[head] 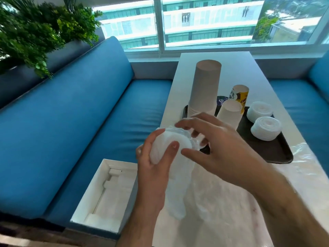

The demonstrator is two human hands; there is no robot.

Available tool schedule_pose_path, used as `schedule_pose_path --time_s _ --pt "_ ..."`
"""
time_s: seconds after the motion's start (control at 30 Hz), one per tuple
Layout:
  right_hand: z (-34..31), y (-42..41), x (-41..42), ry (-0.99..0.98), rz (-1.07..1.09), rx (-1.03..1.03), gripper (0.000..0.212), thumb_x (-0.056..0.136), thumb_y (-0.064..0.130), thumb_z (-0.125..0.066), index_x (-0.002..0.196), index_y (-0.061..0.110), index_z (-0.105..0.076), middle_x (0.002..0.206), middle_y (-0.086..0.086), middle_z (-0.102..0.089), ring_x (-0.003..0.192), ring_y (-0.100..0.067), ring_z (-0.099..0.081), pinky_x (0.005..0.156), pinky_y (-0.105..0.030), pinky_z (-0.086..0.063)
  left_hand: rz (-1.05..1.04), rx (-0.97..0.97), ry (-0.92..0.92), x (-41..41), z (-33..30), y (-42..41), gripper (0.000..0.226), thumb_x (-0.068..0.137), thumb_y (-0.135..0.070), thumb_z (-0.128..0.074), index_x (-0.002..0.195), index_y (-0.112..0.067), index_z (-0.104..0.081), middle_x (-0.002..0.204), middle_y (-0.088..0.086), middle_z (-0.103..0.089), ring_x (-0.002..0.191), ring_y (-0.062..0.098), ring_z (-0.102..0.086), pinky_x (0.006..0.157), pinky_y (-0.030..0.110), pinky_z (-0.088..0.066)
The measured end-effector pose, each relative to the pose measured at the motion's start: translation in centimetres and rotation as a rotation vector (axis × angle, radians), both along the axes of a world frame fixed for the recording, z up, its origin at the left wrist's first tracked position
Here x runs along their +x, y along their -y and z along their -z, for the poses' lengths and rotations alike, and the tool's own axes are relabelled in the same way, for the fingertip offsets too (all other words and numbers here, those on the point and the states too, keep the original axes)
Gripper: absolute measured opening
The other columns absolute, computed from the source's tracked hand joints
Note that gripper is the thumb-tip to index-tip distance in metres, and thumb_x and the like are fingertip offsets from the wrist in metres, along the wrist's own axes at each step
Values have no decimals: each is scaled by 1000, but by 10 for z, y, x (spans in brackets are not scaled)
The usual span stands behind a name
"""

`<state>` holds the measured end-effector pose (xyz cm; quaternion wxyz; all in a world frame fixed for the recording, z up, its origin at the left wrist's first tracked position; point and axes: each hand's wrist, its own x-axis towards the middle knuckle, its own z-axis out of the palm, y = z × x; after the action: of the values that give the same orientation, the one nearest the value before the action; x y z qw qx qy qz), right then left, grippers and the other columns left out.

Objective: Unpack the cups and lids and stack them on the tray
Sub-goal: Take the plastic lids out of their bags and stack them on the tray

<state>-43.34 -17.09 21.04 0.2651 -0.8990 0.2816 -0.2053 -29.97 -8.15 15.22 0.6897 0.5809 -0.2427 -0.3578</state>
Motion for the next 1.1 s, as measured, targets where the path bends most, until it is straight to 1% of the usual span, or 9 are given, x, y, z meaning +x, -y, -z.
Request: schedule_pose_path --time_s 0.07,0.13,0.3,0.43,0.6,0.7,0.83,0.97,1.1 --pt "6 -1 2 -25 -20 -15 55 87 41 -75 138 42 -53 136 21 -49 114 1 -51 102 -25 -50 1 12 40 -3 -1 1 63 59 -66 -83 117 -55 -62 136 2 -53 117 31 -62 82 52 -61" --pt "11 -1 0 28 -15 -33 56 85 36 -79 136 38 -56 137 16 -51 115 -2 -52 102 -29 -52 4 39 58 -5 -3 3 60 58 -67 -79 115 -59 -61 134 0 -52 116 29 -61 80 51 -62" --pt "27 3 -4 163 41 -57 51 77 26 -86 124 27 -67 127 7 -62 104 -9 -61 85 -13 -53 30 85 -4 -12 -4 10 56 61 -74 -75 112 -60 -61 133 0 -54 114 30 -63 80 53 -62" --pt "35 7 -10 217 81 -81 46 74 21 -88 116 22 -69 123 4 -64 99 -8 -59 81 -7 -51 35 103 -49 -16 -2 18 57 69 -72 -62 122 -53 -59 134 -3 -57 116 26 -63 85 52 -60" --pt "41 14 -23 250 113 10 45 76 23 -86 112 34 -61 117 22 -53 92 3 -56 81 6 -40 119 69 -169 -24 -3 27 55 75 -54 -79 126 -45 -60 131 2 -61 117 33 -63 75 42 -61" --pt "42 19 -33 272 128 71 47 76 25 -85 110 38 -55 113 23 -54 98 -1 -61 87 -6 -50 159 38 -269 -30 -2 31 62 70 -47 -71 130 -38 -59 126 4 -66 110 30 -67 72 40 -61" --pt "48 29 -49 331 140 100 45 73 29 -83 112 34 -61 109 26 -56 103 2 -60 86 -8 -52 190 10 -379 -41 -2 38 62 67 -41 -71 127 -33 -62 120 7 -70 98 26 -71 68 39 -59" --pt "54 34 -59 400 140 16 46 77 29 -77 122 27 -68 122 10 -62 108 -12 -64 85 -26 -58 192 -12 -436 -50 -2 45 55 70 -35 -71 124 -29 -65 119 11 -70 94 24 -72 69 39 -60" --pt "64 36 -66 455 157 -105 45 80 18 -81 124 17 -71 124 -4 -66 105 -18 -67 77 -31 -62 168 -10 -439 -60 -4 51 54 69 -34 -70 123 -32 -65 119 9 -70 91 22 -72 65 37 -59"
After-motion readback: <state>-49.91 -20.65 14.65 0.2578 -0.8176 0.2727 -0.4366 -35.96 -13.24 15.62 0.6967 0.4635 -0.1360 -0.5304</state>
